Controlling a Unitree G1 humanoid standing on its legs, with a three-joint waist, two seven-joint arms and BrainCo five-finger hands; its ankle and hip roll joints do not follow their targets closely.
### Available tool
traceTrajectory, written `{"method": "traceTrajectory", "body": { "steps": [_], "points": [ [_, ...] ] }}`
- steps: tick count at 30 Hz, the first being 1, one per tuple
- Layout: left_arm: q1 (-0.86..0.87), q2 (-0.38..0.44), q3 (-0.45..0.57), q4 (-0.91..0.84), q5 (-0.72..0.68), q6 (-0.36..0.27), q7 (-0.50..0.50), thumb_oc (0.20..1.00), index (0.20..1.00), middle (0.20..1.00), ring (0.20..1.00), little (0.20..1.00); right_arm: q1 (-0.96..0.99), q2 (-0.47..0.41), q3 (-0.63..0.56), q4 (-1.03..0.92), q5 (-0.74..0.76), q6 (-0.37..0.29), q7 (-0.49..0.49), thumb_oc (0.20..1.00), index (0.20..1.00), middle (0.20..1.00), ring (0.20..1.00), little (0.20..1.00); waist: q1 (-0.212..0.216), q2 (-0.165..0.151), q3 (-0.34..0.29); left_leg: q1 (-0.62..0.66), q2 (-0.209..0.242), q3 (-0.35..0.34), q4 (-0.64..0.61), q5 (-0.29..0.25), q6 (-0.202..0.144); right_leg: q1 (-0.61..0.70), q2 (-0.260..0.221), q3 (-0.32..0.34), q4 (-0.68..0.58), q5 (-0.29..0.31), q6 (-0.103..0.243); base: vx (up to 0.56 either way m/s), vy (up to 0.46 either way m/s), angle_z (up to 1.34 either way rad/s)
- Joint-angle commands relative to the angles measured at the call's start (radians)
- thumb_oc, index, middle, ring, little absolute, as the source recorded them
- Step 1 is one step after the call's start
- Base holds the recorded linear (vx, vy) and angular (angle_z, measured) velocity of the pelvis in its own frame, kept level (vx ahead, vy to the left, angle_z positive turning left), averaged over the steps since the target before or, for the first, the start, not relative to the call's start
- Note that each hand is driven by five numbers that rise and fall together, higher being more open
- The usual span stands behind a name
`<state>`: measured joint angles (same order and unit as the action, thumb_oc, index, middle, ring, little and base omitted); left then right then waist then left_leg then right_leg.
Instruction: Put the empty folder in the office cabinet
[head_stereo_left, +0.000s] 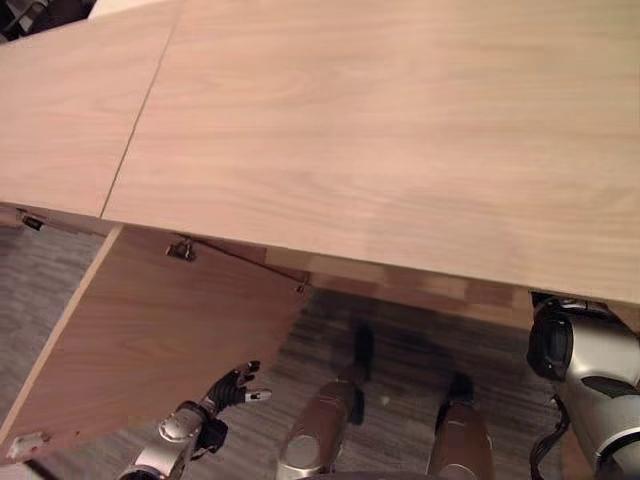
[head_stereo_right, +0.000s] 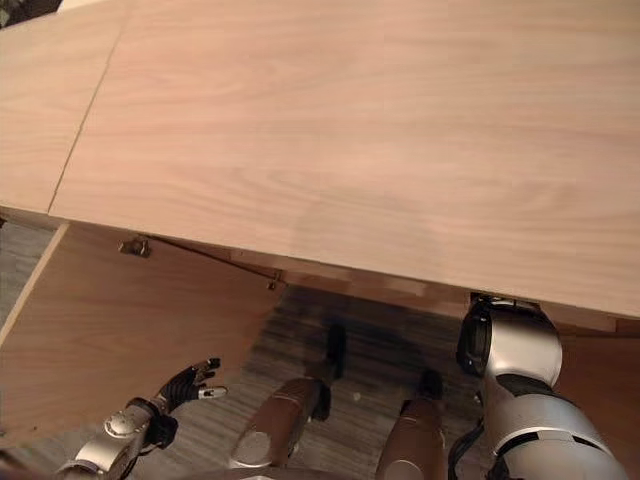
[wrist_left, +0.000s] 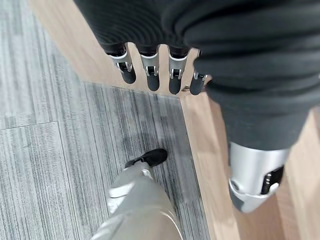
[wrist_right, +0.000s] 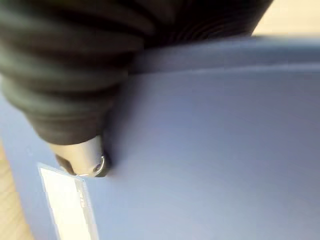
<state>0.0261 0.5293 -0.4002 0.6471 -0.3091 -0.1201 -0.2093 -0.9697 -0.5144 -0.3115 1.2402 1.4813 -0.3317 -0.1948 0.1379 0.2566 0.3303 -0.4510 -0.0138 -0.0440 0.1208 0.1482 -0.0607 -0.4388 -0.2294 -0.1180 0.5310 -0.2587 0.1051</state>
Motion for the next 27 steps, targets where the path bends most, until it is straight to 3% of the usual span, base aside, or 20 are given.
{"method": "traceTrajectory", "body": {
  "steps": [1, 7, 9, 10, 11, 12, 20, 27],
  "points": [
    [-0.025, 0.037, -0.004, 0.004, -0.038, -0.025, 0.019, 1.0, 1.0, 1.0, 1.0, 1.0, -0.098, -0.069, 0.031, -0.011, -0.007, -0.008, 0.02, 0.2, 0.2, 0.2, 0.2, 0.2, 0.033, -0.025, -0.013, 0.004, 0.085, -0.051, 0.266, -0.286, -0.068, -0.013, -0.055, 0.002, -0.016, 0.02, 0.065, -0.01, -0.005, 0.11],
    [-0.041, 0.067, -0.009, -0.001, -0.04, -0.027, 0.037, 1.0, 1.0, 1.0, 1.0, 1.0, -0.118, -0.083, 0.033, 0.004, 0.006, -0.018, 0.006, 0.2, 0.2, 0.2, 0.2, 0.2, 0.029, -0.03, 0.008, -0.109, 0.087, -0.076, 0.413, -0.348, -0.059, -0.125, -0.057, 0.029, 0.14, -0.056, 0.04, 0.0, -0.02, 0.07],
    [-0.052, 0.077, -0.006, -0.007, -0.054, -0.028, 0.046, 1.0, 1.0, 1.0, 1.0, 1.0, -0.124, -0.085, 0.038, 0.003, 0.014, -0.025, 0.005, 0.2, 0.2, 0.2, 0.2, 0.2, 0.027, -0.036, 0.011, -0.133, 0.087, -0.091, 0.469, -0.398, -0.055, -0.148, -0.051, 0.048, 0.203, -0.111, 0.033, 0.05, -0.045, -0.01],
    [-0.054, 0.082, -0.004, -0.01, -0.057, -0.029, 0.05, 1.0, 1.0, 1.0, 1.0, 1.0, -0.127, -0.086, 0.039, 0.002, 0.017, -0.029, 0.004, 0.2, 0.2, 0.2, 0.2, 0.2, 0.028, -0.036, 0.021, -0.154, 0.087, -0.093, 0.483, -0.382, -0.051, -0.169, -0.053, 0.043, 0.214, -0.098, 0.026, 0.09, -0.046, 0.07],
    [-0.062, 0.091, -0.003, -0.015, -0.062, -0.032, 0.057, 1.0, 1.0, 1.0, 1.0, 1.0, -0.135, -0.087, 0.046, 0.004, 0.02, -0.033, 0.001, 0.2, 0.2, 0.2, 0.2, 0.2, 0.023, -0.04, 0.024, -0.168, 0.084, -0.106, 0.522, -0.426, -0.045, -0.192, -0.043, 0.059, 0.268, -0.144, 0.024, 0.0, -0.042, 0.07],
    [-0.065, 0.096, -0.004, -0.021, -0.065, -0.033, 0.058, 1.0, 1.0, 1.0, 1.0, 1.0, -0.137, -0.086, 0.049, 0.004, 0.023, -0.034, 0.0, 0.2, 0.2, 0.2, 0.2, 0.2, 0.023, -0.043, 0.027, -0.18, 0.082, -0.109, 0.543, -0.434, -0.042, -0.203, -0.04, 0.061, 0.285, -0.155, 0.018, 0.09, -0.041, 0.06],
    [-0.084, 0.111, 0.005, -0.026, -0.074, -0.034, 0.082, 1.0, 1.0, 1.0, 1.0, 1.0, -0.161, -0.084, 0.064, 0.015, 0.043, -0.043, -0.005, 0.2, 0.2, 0.2, 0.2, 0.2, 0.019, -0.059, 0.051, -0.259, 0.077, -0.129, 0.664, -0.49, -0.027, -0.288, -0.009, 0.066, 0.4, -0.221, -0.011, -0.02, -0.025, -0.03],
    [-0.092, 0.111, 0.001, -0.01, -0.056, -0.036, 0.101, 1.0, 1.0, 1.0, 1.0, 1.0, -0.167, -0.057, 0.069, 0.013, 0.04, -0.048, -0.011, 0.2, 0.2, 0.2, 0.2, 0.2, 0.014, -0.068, 0.061, -0.285, 0.073, -0.138, 0.714, -0.516, -0.022, -0.315, 0.006, 0.066, 0.443, -0.242, -0.024, 0.0, 0.0, 0.0]
  ]
}}
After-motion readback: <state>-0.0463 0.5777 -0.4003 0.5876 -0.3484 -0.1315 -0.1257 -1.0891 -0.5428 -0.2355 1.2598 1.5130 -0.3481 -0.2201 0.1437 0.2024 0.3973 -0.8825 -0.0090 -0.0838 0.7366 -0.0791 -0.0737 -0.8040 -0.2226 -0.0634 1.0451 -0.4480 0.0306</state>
